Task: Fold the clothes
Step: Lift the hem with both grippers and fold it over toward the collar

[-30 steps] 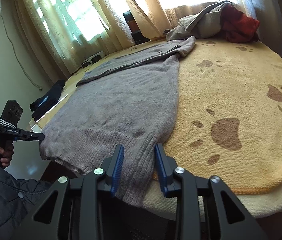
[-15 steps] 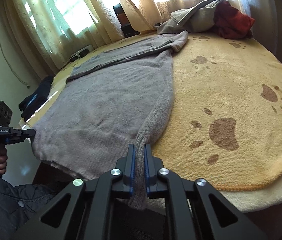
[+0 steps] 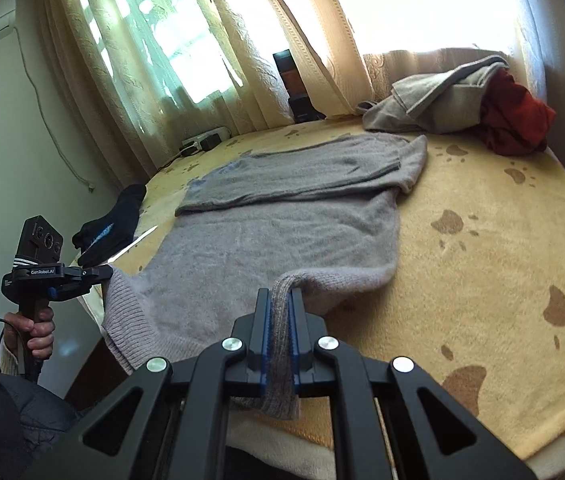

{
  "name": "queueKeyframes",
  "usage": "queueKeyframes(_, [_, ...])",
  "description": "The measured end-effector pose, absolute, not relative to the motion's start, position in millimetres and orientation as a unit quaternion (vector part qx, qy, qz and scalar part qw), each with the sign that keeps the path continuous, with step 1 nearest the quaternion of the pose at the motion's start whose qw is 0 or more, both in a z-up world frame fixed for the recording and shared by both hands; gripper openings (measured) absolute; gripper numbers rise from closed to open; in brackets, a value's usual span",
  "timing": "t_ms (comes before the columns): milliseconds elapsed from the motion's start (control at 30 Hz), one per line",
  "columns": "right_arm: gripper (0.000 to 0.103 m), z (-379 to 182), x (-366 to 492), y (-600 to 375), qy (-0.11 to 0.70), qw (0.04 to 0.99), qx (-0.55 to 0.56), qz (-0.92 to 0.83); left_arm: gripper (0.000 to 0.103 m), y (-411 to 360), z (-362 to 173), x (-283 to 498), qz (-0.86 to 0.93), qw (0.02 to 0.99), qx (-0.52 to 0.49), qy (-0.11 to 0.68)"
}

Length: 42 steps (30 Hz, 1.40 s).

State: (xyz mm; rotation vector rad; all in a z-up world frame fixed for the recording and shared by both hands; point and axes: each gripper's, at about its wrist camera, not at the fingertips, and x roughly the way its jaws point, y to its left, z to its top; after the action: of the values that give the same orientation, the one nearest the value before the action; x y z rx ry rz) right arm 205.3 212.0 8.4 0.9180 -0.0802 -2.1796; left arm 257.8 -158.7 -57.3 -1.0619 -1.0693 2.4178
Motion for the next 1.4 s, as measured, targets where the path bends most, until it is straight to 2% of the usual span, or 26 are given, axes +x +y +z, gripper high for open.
queueKeyframes(233, [0.009, 46.9, 154.5, 197.6, -0.022, 0.376, 0.312, -0.872, 0.005, -186.7, -16.5, 222.5, 0.860, 0.151, -0.312, -0.374])
queueKeyframes(467, [0.009, 56.7, 69.0, 181.5, -0.046, 0.353, 0.312, -0.881, 0.005, -221.2, -12.4, 157.2, 0.858, 0.127, -0.301, -0.396])
queueKeyframes(800, [0.009, 25.4, -58.8, 133.1, -0.091, 0.315, 0.365, -0.872, 0.005, -257.6, -33.0, 43.4, 0.840, 0.089, -0.324, -0.426])
queueKeyframes(900, [0.009, 3.6, -98.5, 122.2, -0.128, 0.292, 0.407, -0.856, 0.005, -278.5, -57.0, 12.7, 0.817, 0.061, -0.336, -0.466])
queueKeyframes(1000, [0.014, -25.9, -134.7, 123.6, -0.192, 0.277, 0.454, -0.825, 0.005, -305.9, -94.1, -7.7, 0.767, 0.031, -0.341, -0.542])
queueKeyframes(1167, [0.021, -32.5, -144.3, 130.9, -0.215, 0.276, 0.433, -0.831, 0.005, -332.2, -117.6, -9.8, 0.734, 0.030, -0.294, -0.611])
queueKeyframes(1300, [0.026, -18.9, -130.9, 130.4, -0.189, 0.297, 0.408, -0.842, 0.005, -324.1, -105.4, -6.4, 0.752, 0.058, -0.303, -0.582])
queueKeyframes(1400, [0.027, -2.3, -105.4, 122.9, -0.135, 0.333, 0.392, -0.847, 0.005, -297.7, -86.2, 2.5, 0.770, 0.106, -0.333, -0.533])
